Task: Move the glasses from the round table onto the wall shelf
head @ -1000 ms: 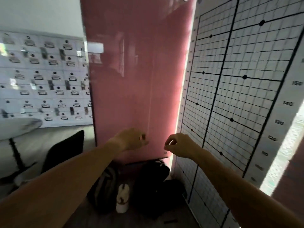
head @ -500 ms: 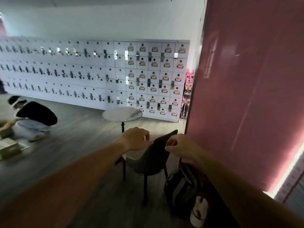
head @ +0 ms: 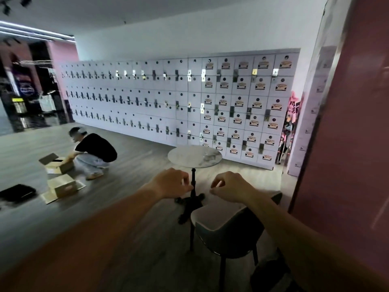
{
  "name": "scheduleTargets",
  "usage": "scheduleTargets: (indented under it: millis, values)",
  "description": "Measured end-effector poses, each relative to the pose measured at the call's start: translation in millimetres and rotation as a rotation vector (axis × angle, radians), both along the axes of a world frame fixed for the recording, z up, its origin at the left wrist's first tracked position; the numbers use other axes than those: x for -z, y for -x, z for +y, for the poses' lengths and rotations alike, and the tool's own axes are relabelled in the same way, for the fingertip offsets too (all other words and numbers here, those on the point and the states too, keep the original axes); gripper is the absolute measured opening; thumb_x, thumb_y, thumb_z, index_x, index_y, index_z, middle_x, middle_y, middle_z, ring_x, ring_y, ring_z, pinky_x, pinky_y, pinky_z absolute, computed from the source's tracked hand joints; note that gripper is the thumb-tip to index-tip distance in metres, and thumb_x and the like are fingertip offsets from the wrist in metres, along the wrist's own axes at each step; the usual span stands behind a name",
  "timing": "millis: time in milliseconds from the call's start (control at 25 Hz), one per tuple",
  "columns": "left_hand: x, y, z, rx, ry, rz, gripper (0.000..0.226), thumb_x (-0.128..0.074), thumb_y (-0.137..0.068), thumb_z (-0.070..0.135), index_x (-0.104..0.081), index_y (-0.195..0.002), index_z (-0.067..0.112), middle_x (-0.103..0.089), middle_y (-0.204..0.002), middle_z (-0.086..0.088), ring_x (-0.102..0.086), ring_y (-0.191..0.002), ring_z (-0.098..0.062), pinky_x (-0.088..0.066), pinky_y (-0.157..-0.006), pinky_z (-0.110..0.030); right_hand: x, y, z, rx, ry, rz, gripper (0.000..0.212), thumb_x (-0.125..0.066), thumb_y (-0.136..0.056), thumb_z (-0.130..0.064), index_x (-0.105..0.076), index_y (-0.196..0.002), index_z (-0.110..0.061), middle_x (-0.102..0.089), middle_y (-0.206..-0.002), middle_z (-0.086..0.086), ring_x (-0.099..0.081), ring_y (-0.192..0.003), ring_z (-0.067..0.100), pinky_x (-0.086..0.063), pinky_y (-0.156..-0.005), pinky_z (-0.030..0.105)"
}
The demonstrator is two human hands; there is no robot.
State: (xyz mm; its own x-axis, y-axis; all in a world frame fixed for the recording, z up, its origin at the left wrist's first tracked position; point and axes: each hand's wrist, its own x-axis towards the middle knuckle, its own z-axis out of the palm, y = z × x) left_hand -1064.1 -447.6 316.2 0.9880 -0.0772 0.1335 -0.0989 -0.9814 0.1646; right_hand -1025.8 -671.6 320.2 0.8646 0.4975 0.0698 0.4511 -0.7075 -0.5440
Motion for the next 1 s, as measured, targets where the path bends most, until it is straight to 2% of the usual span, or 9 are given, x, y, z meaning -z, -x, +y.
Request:
scheduleTargets:
  millis: [200, 400, 600, 720, 800, 880, 1000]
  values:
    - [-5.3, -91.9, 31.4, -0.046, 0.031, -0.025, 0.024, -0.058, -0.086, 0.056, -0.061, -0.087, 0.033, -0.054, -0.077, 0.013, -0.052, -0.079, -0.014, -0.037, -0.070, -0.029, -11.7, -101.5, 36.3, -0.024, 0.019, -0.039, 0.007, -0.072, -0.080, -0.035, -0.065, -0.081, -0.035, -0.063, -0.089, -0.009, -0.058, -0.076, 0.002, -0.040, -0.058, 0.019]
    - [5.8, -169.6, 75.9, -0.073, 0.051, -0.002, 0.026, -0.057, -0.086, 0.055, -0.065, -0.091, 0.030, -0.060, -0.083, 0.008, -0.059, -0.086, -0.017, -0.043, -0.075, -0.032, -1.8, -185.7, 81.0, -0.056, 0.055, -0.018, 0.011, -0.071, -0.081, -0.033, -0.071, -0.090, -0.027, -0.068, -0.091, -0.004, -0.063, -0.076, 0.005, -0.044, -0.058, 0.018]
    - [31.5, -256.9, 136.2, -0.060, 0.088, 0.031, 0.030, -0.058, -0.086, 0.055, -0.066, -0.094, 0.028, -0.062, -0.085, 0.008, -0.056, -0.084, -0.014, -0.041, -0.072, -0.030, 18.5, -269.4, 137.0, -0.023, 0.069, 0.011, 0.015, -0.069, -0.079, -0.030, -0.072, -0.092, -0.023, -0.069, -0.098, -0.001, -0.065, -0.084, 0.011, -0.052, -0.070, 0.023]
    - [42.6, -321.9, 179.4, -0.039, 0.089, 0.040, 0.027, -0.059, -0.084, 0.055, -0.066, -0.092, 0.030, -0.068, -0.093, 0.004, -0.062, -0.094, -0.020, -0.048, -0.080, -0.033, 27.7, -326.8, 177.7, 0.005, 0.072, 0.013, 0.013, -0.071, -0.079, -0.032, -0.072, -0.091, -0.026, -0.071, -0.096, -0.001, -0.065, -0.083, 0.010, -0.048, -0.066, 0.020]
    - [45.0, -367.0, 206.6, -0.003, 0.084, 0.048, 0.024, -0.059, -0.084, 0.054, -0.065, -0.089, 0.031, -0.072, -0.098, 0.001, -0.063, -0.097, -0.021, -0.050, -0.086, -0.035, 29.8, -363.9, 201.8, 0.042, 0.068, 0.027, 0.014, -0.071, -0.079, -0.035, -0.072, -0.091, -0.028, -0.070, -0.097, -0.003, -0.064, -0.085, 0.010, -0.047, -0.069, 0.021]
    - [45.2, -403.8, 224.7, 0.039, 0.078, 0.059, 0.022, -0.058, -0.084, 0.054, -0.064, -0.087, 0.034, -0.073, -0.095, 0.005, -0.064, -0.093, -0.019, -0.049, -0.084, -0.034, 30.4, -393.0, 216.7, 0.071, 0.068, 0.041, 0.011, -0.070, -0.079, -0.035, -0.071, -0.088, -0.029, -0.069, -0.097, -0.004, -0.063, -0.084, 0.008, -0.047, -0.068, 0.021]
    - [45.5, -462.4, 246.6, 0.078, 0.093, 0.066, 0.019, -0.057, -0.082, 0.056, -0.060, -0.080, 0.038, -0.066, -0.081, 0.014, -0.061, -0.083, -0.014, -0.045, -0.073, -0.031, 32.8, -440.0, 235.8, 0.120, 0.058, 0.058, 0.010, -0.069, -0.079, -0.033, -0.072, -0.088, -0.029, -0.069, -0.096, -0.004, -0.062, -0.081, 0.004, -0.050, -0.071, 0.021]
